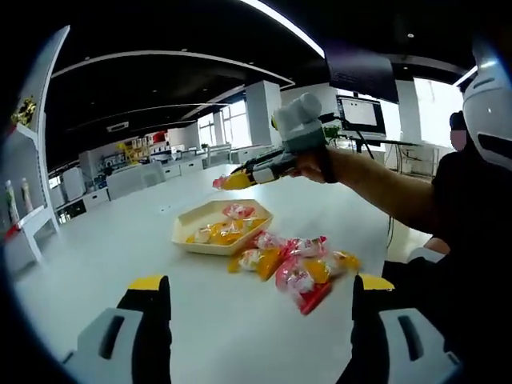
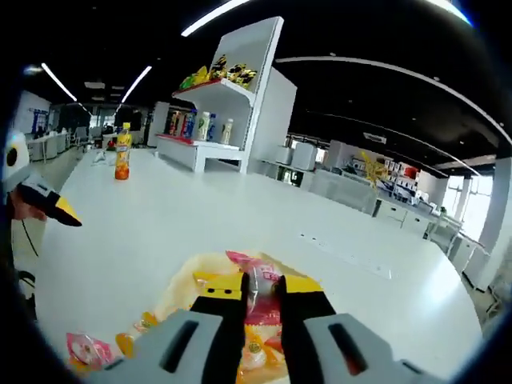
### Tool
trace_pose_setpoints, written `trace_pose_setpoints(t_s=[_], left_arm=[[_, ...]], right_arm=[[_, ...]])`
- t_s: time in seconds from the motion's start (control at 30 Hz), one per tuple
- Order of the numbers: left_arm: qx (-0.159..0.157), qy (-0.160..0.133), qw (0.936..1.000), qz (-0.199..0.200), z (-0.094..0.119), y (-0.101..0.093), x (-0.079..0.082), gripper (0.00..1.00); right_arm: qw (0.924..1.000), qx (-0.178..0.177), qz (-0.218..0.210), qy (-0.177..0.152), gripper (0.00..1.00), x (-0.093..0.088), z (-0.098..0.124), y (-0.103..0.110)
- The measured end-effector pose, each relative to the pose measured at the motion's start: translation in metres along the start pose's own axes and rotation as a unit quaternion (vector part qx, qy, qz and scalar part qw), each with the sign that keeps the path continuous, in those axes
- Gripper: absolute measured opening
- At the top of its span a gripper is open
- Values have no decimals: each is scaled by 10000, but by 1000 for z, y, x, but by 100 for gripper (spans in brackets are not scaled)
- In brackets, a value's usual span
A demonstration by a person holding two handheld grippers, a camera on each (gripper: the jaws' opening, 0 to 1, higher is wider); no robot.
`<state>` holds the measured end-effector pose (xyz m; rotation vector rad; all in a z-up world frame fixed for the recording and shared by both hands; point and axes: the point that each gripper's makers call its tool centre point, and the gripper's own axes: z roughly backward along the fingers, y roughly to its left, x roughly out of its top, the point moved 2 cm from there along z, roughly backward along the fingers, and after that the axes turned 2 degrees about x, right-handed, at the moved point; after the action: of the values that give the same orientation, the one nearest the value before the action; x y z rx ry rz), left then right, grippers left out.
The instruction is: Pick up the marshmallows scattered on the table and place them into the bowl on the table
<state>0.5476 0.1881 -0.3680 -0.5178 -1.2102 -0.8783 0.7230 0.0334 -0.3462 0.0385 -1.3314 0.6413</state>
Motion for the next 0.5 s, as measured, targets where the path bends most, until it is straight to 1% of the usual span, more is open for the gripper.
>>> trace_pose_setpoints(t_s=[0.03, 0.07, 0.1, 0.17, 0.27, 0.33, 0.4, 0.5], left_arm=[[-6, -29, 10000, 1, 0, -1, 1, 94], [-5, -42, 10000, 14, 0, -1, 1, 94], [-8, -40, 10000, 27, 0, -1, 1, 94], [-26, -4, 10000, 26, 0, -2, 0, 94], [-7, 11, 10000, -2, 0, -1, -1, 94], [15, 6, 10000, 23, 0, 1, 0, 94], [39, -13, 10000, 38, 1, 4, 0, 94], [67, 20, 10000, 9, 2, 6, -1, 94]], right_arm=[[9999, -42, 127, -1, 13, 0, -5, 0], [9998, -5, 192, -12, 14, -1, -12, 2], [9998, 22, 187, 8, 14, -3, -18, 4], [9998, 28, 173, 50, 14, -11, -29, 1], [9999, 78, 35, 139, 14, -22, -41, 0], [9998, 161, -69, 131, 14, -27, -46, 2], [9994, 259, -227, 102, 14, -28, -50, 3], [9992, 286, -256, 130, 14, -34, -52, 3]])
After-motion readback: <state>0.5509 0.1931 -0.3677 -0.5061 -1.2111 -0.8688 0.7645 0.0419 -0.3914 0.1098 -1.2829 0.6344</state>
